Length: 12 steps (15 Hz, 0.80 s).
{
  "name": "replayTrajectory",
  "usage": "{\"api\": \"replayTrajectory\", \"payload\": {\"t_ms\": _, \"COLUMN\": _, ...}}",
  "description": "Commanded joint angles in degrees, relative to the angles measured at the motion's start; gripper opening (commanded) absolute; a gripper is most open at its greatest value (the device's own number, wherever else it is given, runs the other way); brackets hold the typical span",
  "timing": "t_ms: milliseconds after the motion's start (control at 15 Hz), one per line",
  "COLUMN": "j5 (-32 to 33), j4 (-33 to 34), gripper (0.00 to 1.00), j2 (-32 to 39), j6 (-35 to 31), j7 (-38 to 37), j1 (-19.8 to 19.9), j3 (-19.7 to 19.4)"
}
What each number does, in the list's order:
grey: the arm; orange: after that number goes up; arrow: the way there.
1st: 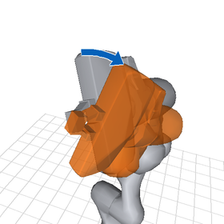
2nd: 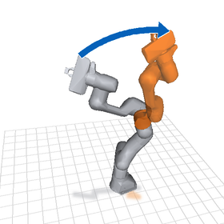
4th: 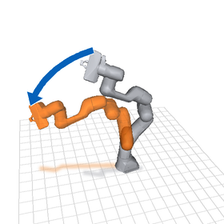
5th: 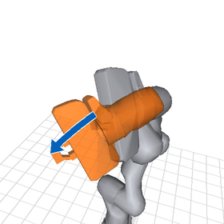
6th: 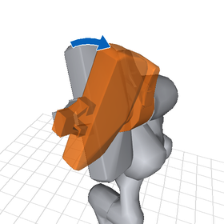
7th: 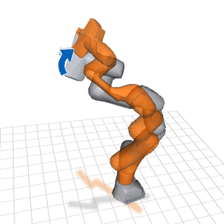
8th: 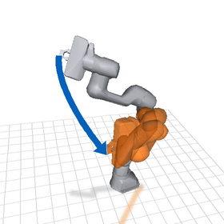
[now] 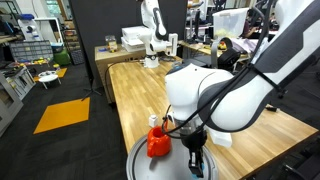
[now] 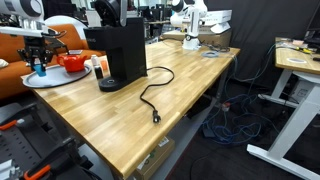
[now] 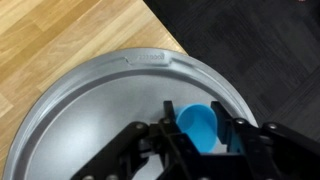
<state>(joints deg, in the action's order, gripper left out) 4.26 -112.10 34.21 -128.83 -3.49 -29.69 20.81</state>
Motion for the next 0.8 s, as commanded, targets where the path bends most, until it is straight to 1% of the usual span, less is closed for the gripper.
{"api": "replayTrajectory", "payload": {"t_ms": 0, "j5": 0.38, "j4": 2.76, "gripper": 0.16, "j2": 1.85, "j6": 3.67, "j7": 1.28, "j1": -0.53, "j3": -0.56}}
{"api": "replayTrajectory", "payload": {"t_ms": 400, "j5": 0.40, "j4": 3.66, "gripper": 0.16, "j2": 2.64, "j6": 4.65, "j7": 1.29, "j1": -0.51, "j3": -0.81}}
{"api": "replayTrajectory", "payload": {"t_ms": 533, "j5": 0.36, "j4": 3.89, "gripper": 0.22, "j2": 2.82, "j6": 4.95, "j7": 1.34, "j1": -0.46, "j3": -0.84}}
{"api": "replayTrajectory", "payload": {"t_ms": 600, "j5": 0.30, "j4": 3.90, "gripper": 0.34, "j2": 2.81, "j6": 5.05, "j7": 1.44, "j1": -0.39, "j3": -0.82}}
{"api": "replayTrajectory", "payload": {"t_ms": 667, "j5": 0.29, "j4": 3.91, "gripper": 0.38, "j2": 2.81, "j6": 5.10, "j7": 1.43, "j1": -0.39, "j3": -0.84}}
{"api": "replayTrajectory", "payload": {"t_ms": 733, "j5": 0.24, "j4": 3.87, "gripper": 0.57, "j2": 2.78, "j6": 5.07, "j7": 1.46, "j1": -0.34, "j3": -0.84}}
